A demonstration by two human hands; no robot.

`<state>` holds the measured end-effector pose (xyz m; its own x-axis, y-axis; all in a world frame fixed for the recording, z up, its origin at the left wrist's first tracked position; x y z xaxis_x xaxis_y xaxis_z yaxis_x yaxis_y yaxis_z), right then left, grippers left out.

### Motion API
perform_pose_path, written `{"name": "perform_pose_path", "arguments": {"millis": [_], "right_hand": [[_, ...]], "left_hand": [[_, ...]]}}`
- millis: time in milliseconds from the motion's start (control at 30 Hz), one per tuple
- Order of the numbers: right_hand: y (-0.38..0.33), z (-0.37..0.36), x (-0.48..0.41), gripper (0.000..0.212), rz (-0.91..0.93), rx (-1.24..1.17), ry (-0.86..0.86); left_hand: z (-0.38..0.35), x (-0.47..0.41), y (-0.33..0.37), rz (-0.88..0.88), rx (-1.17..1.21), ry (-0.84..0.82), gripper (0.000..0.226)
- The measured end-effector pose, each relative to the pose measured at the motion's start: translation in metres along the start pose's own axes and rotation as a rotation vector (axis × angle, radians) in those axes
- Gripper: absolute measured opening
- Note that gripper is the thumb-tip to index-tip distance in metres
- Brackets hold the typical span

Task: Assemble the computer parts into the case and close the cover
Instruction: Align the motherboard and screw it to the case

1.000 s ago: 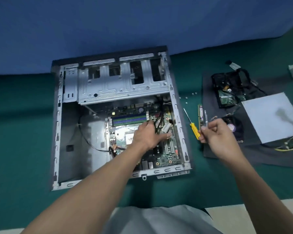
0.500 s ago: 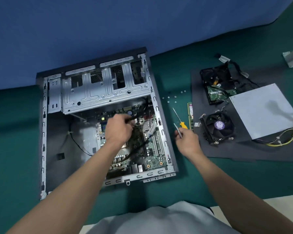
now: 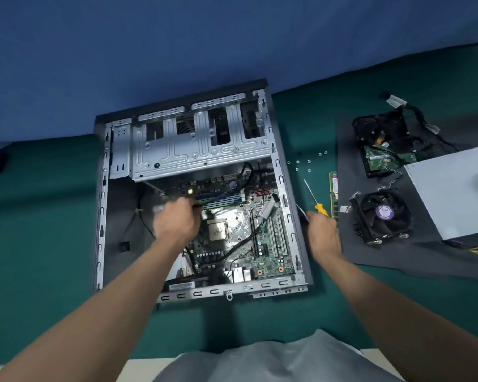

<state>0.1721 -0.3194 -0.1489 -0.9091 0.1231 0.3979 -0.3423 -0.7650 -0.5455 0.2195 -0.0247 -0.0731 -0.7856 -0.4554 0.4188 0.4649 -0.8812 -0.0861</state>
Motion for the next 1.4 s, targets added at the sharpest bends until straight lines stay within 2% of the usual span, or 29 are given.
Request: {"name": "perform_pose_path", "arguments": {"millis": [100, 167, 300, 400, 467, 533, 633, 700, 833, 900, 1000, 1100, 1167, 1233, 1333, 1400], "right_hand": [[0.001, 0.003, 0.004, 0.027, -0.043, 0.063, 0.027], [0.000, 0.005, 0.007, 0.022, -0.047, 0.044, 0.046], [-0.006, 0.029, 0.016, 0.020, -0.103, -0.281, 0.222], [-0.022, 0.068, 0.028, 0.019, -0.058, -0.487, 0.428], [-0.047, 0.089, 0.040, 0.011, 0.060, -0.664, 0.456], [-0.083, 0.095, 0.053, 0.007, 0.187, -0.841, 0.338], [-0.125, 0.087, 0.068, 0.014, 0.276, -1.033, 0.228], [-0.139, 0.080, 0.073, 0.019, 0.250, -1.079, 0.248], [-0.153, 0.059, 0.073, 0.020, 0.157, -1.126, 0.278], [-0.159, 0.046, 0.073, 0.017, 0.110, -1.125, 0.262], [-0.167, 0.030, 0.075, 0.018, 0.084, -1.145, 0.217], [-0.175, 0.011, 0.079, 0.022, 0.057, -1.205, 0.117], [-0.178, -0.001, 0.078, 0.021, 0.042, -1.147, 0.053], [-0.175, -0.004, 0.068, 0.016, 0.050, -0.937, 0.059], [-0.174, 0.000, 0.043, 0.017, 0.253, -0.239, 0.081], [-0.182, -0.012, 0.032, 0.030, 0.440, 0.112, -0.033]], "left_hand": [[-0.008, 0.013, 0.012, -0.058, 0.034, -0.052, 0.026], [-0.008, 0.020, 0.019, -0.090, 0.053, -0.061, 0.034], [0.004, 0.040, 0.032, -0.175, 0.197, -0.009, 0.049], [0.031, 0.065, 0.044, -0.246, 0.534, 0.051, 0.036], [0.047, 0.082, 0.050, -0.240, 0.867, -0.073, 0.018], [0.058, 0.100, 0.059, -0.264, 1.164, -0.289, 0.012], [0.067, 0.119, 0.066, -0.306, 1.381, -0.460, 0.011], [0.066, 0.120, 0.061, -0.282, 1.432, -0.469, 0.011], [0.061, 0.109, 0.043, -0.216, 1.428, -0.386, 0.016], [0.057, 0.102, 0.034, -0.171, 1.428, -0.351, 0.019], [0.050, 0.091, 0.020, -0.098, 1.428, -0.302, 0.013], [0.046, 0.082, 0.007, -0.072, 1.337, -0.185, 0.012], [0.046, 0.077, -0.003, -0.063, 1.246, -0.069, 0.021], [0.043, 0.072, -0.015, -0.013, 1.232, -0.004, 0.026], [0.033, 0.061, -0.033, 0.099, 1.357, -0.042, 0.025], [0.027, 0.054, -0.041, 0.138, 1.428, -0.092, 0.017]]}}
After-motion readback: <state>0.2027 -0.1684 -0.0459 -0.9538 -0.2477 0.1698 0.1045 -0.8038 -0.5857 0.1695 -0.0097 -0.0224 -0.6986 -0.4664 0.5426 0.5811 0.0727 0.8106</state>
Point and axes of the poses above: each hand's wrist, its own x-axis away from the middle knuckle, its own z-axis out of the back of the hand, y = z × x, the point moved 6 cm from there along -x, towards the middle knuckle, and after that the axes turned 13 degrees about z, right-handed, at the moved point
